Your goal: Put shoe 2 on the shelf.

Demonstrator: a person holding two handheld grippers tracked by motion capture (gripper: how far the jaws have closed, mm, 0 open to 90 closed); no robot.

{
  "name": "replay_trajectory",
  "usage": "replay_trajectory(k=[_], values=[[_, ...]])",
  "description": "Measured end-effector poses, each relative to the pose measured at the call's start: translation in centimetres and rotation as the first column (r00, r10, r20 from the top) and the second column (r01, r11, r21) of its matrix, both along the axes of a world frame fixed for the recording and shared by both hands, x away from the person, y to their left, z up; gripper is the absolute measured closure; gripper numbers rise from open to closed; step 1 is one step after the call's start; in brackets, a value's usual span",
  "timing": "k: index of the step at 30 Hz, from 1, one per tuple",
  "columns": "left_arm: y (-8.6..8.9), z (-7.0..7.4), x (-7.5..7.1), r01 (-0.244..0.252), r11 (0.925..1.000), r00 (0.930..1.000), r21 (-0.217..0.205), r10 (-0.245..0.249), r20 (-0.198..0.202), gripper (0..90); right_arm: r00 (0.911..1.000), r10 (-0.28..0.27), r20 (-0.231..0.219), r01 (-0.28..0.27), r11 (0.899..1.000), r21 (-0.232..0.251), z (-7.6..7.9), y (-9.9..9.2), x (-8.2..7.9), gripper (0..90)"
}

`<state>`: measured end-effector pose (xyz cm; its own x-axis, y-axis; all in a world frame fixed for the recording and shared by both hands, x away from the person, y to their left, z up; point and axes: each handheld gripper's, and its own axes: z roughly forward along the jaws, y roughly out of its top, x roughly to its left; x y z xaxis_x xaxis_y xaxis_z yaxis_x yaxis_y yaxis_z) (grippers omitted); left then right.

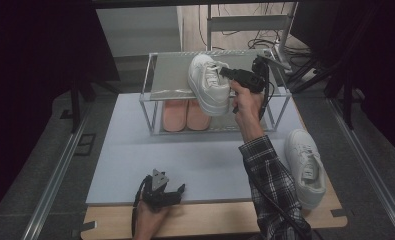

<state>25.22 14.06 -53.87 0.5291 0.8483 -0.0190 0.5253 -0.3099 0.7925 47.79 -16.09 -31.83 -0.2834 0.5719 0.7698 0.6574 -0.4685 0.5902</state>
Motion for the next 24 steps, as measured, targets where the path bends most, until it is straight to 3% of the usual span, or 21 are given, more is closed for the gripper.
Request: replay_trajectory(k=[7,12,19,24], values=[[0.0,0.0,0.0,0.0,1.0,1.0,0.0,0.0,0.0,14.5,0.9995,0.012,0.028,-0.011,1.0,-0.021,0.1,0.6,0.3,67.5],[0.0,0.0,0.0,0.0,1.0,1.0,0.001,0.0,0.0,14.5,0.998,0.039,0.05,-0.04,0.999,0.031,0.0,0.0,0.2,58.2],[0.0,0.0,0.0,0.0,1.0,1.0,0.001,0.0,0.0,14.5,0.9957,0.039,0.084,-0.04,0.999,0.012,0.3,-1.8,-0.8,58.2],[0.0,0.0,0.0,-0.001,1.0,1.0,0.002,0.001,0.0,14.6,0.9919,0.069,0.107,-0.07,0.998,0.002,0.2,-2.8,-1.9,62.8]])
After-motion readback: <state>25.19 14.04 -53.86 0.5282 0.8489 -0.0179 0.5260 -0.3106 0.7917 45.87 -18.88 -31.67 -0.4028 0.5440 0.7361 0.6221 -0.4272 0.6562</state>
